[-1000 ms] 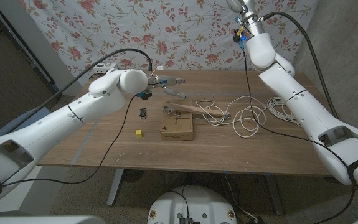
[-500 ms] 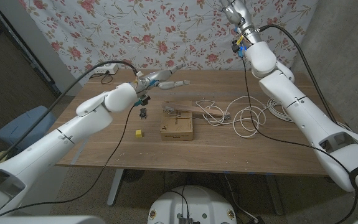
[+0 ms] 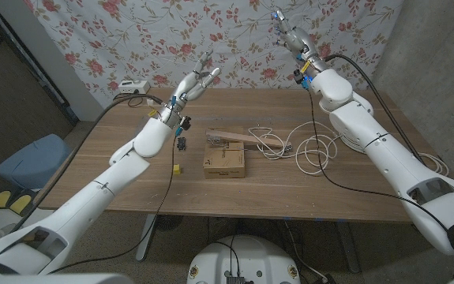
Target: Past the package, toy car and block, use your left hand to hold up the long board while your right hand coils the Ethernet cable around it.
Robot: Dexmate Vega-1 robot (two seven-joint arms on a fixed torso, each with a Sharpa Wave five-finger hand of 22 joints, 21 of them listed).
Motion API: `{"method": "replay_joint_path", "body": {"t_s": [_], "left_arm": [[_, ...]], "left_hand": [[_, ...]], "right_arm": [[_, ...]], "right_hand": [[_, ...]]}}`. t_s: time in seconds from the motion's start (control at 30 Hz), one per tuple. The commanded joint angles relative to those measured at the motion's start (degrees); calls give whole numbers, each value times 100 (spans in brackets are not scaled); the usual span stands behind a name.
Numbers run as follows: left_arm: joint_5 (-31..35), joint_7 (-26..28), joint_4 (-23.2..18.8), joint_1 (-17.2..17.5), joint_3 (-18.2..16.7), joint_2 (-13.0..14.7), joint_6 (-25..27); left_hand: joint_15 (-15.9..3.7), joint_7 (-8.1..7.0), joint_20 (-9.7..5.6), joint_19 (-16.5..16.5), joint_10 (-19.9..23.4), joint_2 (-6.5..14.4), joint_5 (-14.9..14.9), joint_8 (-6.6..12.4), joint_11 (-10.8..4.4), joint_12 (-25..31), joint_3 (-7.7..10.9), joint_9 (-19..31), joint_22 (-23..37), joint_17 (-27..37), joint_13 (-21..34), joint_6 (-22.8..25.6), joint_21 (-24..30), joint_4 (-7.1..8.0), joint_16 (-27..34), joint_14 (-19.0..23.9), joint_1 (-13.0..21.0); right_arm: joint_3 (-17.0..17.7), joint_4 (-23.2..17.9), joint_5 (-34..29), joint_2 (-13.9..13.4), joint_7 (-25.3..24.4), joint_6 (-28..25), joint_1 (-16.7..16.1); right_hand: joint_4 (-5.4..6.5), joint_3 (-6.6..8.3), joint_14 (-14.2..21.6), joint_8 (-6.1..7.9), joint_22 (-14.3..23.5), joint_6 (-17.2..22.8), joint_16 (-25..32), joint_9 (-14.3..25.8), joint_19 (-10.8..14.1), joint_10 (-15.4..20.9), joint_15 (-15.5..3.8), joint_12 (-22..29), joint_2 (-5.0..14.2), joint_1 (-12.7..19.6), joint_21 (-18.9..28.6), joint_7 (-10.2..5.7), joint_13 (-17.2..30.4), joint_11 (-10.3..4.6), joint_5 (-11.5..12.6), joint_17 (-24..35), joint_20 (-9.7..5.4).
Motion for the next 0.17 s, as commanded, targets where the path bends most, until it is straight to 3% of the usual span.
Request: {"method": "replay_joint_path", "body": {"t_s": [0.03, 0.17], "left_arm": [[-1170, -197, 1282, -141, -113, -779, -1310], [-1715, -677, 1740, -313, -54, -900, -1248]], "left_hand": [[-99, -20, -16, -992, -423, 80, -18, 8, -91, -20, -40, 14, -2, -4, -23, 49, 0, 16, -78, -480, -8], [-108, -12, -27, -938, -463, 136, -31, -51, -72, -71, -51, 12, -6, -16, -55, -32, -10, 18, -115, -512, -32]], "right_arm": [[118, 200, 757, 187, 35, 253, -498], [11, 381, 658, 356, -53, 471, -445]], "right_hand": [[24, -12, -44, 21, 30, 37, -11, 6, -40, 57, -14, 13, 23, -32, -40, 40, 9, -55, -46, -4, 7], [15, -1, -35, -5, 33, -14, -16, 5, -33, 52, -48, 11, 42, -30, -56, -7, 8, -144, -57, -18, -4]]}}
